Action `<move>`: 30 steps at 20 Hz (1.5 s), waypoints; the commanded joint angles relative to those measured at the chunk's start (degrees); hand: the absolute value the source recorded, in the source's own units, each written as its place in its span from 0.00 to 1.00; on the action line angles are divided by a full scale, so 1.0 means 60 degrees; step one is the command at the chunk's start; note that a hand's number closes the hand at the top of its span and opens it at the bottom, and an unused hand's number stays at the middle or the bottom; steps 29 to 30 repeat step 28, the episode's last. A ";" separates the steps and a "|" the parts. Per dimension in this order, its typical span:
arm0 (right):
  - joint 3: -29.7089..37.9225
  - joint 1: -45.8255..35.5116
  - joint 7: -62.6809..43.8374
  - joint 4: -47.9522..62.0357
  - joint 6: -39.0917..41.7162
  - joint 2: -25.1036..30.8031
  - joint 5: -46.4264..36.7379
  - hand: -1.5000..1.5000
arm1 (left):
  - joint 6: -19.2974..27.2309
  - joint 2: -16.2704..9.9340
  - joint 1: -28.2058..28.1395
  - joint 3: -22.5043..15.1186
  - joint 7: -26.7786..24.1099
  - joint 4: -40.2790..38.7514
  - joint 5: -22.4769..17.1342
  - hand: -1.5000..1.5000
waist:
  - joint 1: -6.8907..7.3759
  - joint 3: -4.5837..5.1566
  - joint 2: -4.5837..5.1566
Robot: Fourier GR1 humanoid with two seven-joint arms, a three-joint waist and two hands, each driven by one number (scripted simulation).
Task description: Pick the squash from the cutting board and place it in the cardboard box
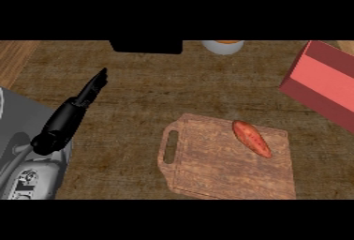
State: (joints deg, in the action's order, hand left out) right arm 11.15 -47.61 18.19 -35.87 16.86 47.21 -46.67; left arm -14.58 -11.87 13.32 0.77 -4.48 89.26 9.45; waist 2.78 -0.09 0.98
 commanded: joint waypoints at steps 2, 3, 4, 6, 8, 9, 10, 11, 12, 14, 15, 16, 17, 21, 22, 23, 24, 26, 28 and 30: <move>-0.0697 -0.0465 0.0859 0.1680 0.0562 0.0611 -0.0890 1.00 | 0.0134 0.0132 0.0133 0.0038 -0.0240 -0.0440 0.0083 0.50 | 0.0024 -0.0001 0.0053; -0.0786 -0.0326 0.0908 0.1968 0.0494 0.0720 -0.1074 1.00 | -0.0061 -0.0070 0.0342 0.0041 0.0217 -0.0135 0.0044 0.50 | 0.0050 -0.0011 0.0048; -0.0741 -0.0332 0.1057 0.2365 0.0414 0.0686 -0.1098 1.00 | -0.0159 -0.0077 0.0139 0.0129 0.0081 -0.0050 -0.0142 0.50 | 0.0107 -0.0014 0.0054; -0.0880 -0.0449 0.2036 0.2703 0.0922 0.0779 -0.1105 0.00 | 0.0086 0.0000 0.0280 0.0022 0.0133 -0.0132 0.0162 0.50 | 0.0102 -0.0021 0.0065; -0.0979 -0.0587 0.2725 0.2935 0.1022 0.0734 -0.1185 0.00 | -0.0167 -0.0082 0.0068 0.0135 -0.0254 -0.0237 -0.0086 0.50 | 0.0072 -0.0015 0.0043; -0.0786 -0.0584 0.3193 0.3080 0.0885 0.0704 -0.0999 0.00 | -0.0065 -0.0009 0.0353 0.0050 0.0207 -0.0129 0.0015 0.50 | 0.0082 -0.0028 0.0059; -0.0713 -0.0592 0.3749 0.3133 0.1039 0.0919 -0.0909 0.00 | -0.0132 -0.0119 0.0384 0.0241 0.0106 -0.0187 -0.0125 0.50 | 0.0054 -0.0028 0.0055; -0.0536 -0.1032 0.3840 0.3046 0.1439 0.0861 -0.0676 0.00 | -0.0224 -0.0278 0.0213 0.0378 0.0030 -0.0289 -0.0171 0.50 | 0.0039 -0.0016 0.0016; -0.0172 -0.1138 0.3687 0.3280 0.1127 0.0575 -0.0380 0.00 | -0.0242 -0.0013 0.0160 0.0061 0.0230 0.0017 -0.0176 0.50 | 0.0162 -0.0032 0.0046; 0.0833 -0.1207 0.4124 0.3409 0.1011 0.0601 0.0606 0.00 | 0.0007 0.0034 -0.0030 0.0013 -0.0075 0.0037 0.0077 0.50 | 0.0096 -0.0046 0.0027; 0.1438 -0.1200 0.4129 0.3628 0.1178 0.0345 0.1246 0.00 | -0.0341 -0.0264 0.0242 0.0385 0.0188 -0.0035 -0.0354 0.50 | -0.0017 -0.0050 -0.0014; 0.2123 -0.1335 0.4165 0.3962 0.1673 0.0308 0.1963 0.00 | -0.0104 -0.0069 0.0200 0.0223 0.0132 -0.0164 -0.0121 0.50 | -0.0136 -0.0069 -0.0001; 0.2611 -0.1673 0.3806 0.4239 0.2103 0.0319 0.2454 0.00 | -0.0024 0.0077 0.0249 0.0099 0.0175 -0.0078 -0.0071 0.50 | -0.0102 -0.0063 -0.0016; 0.4087 -0.2054 0.2359 0.5310 0.2530 0.0684 0.3852 0.00 | -0.0061 -0.0091 0.0193 0.0182 0.0112 -0.0155 -0.0005 0.50 | -0.0024 -0.0043 0.0055; 0.4307 -0.1911 0.2143 0.5517 0.2645 0.0897 0.4067 0.00 | -0.0060 -0.0066 0.0088 0.0310 0.0007 -0.0159 -0.0150 0.50 | -0.0057 -0.0035 0.0044; 0.4358 -0.2124 0.1636 0.5532 0.2671 0.1283 0.4103 0.00 | 0.0047 0.0077 0.0184 -0.0017 -0.0059 -0.0091 0.0146 0.50 | -0.0009 -0.0035 0.0080; 0.4580 -0.1945 0.1558 0.5636 0.2514 0.1377 0.4315 0.00 | 0.0158 0.0112 0.0195 0.0108 0.0055 -0.0044 0.0090 0.50 | 0.0045 -0.0047 0.0110; 0.4851 -0.1624 0.1594 0.5684 0.2206 0.1300 0.4596 0.00 | -0.0121 -0.0112 0.0210 0.0147 -0.0089 -0.0084 0.0004 0.50 | 0.0142 -0.0061 0.0177; 0.5104 -0.1595 0.1348 0.5634 0.2236 0.1705 0.4856 0.00 | 0.0005 0.0169 0.0197 -0.0115 0.0158 0.0037 0.0109 0.50 | 0.0166 -0.0071 0.0187; 0.5104 -0.1595 0.1348 0.5634 0.2236 0.1705 0.4856 0.00 | 0.0005 0.0169 0.0197 -0.0115 0.0158 0.0037 0.0109 0.50 | 0.0166 -0.0071 0.0187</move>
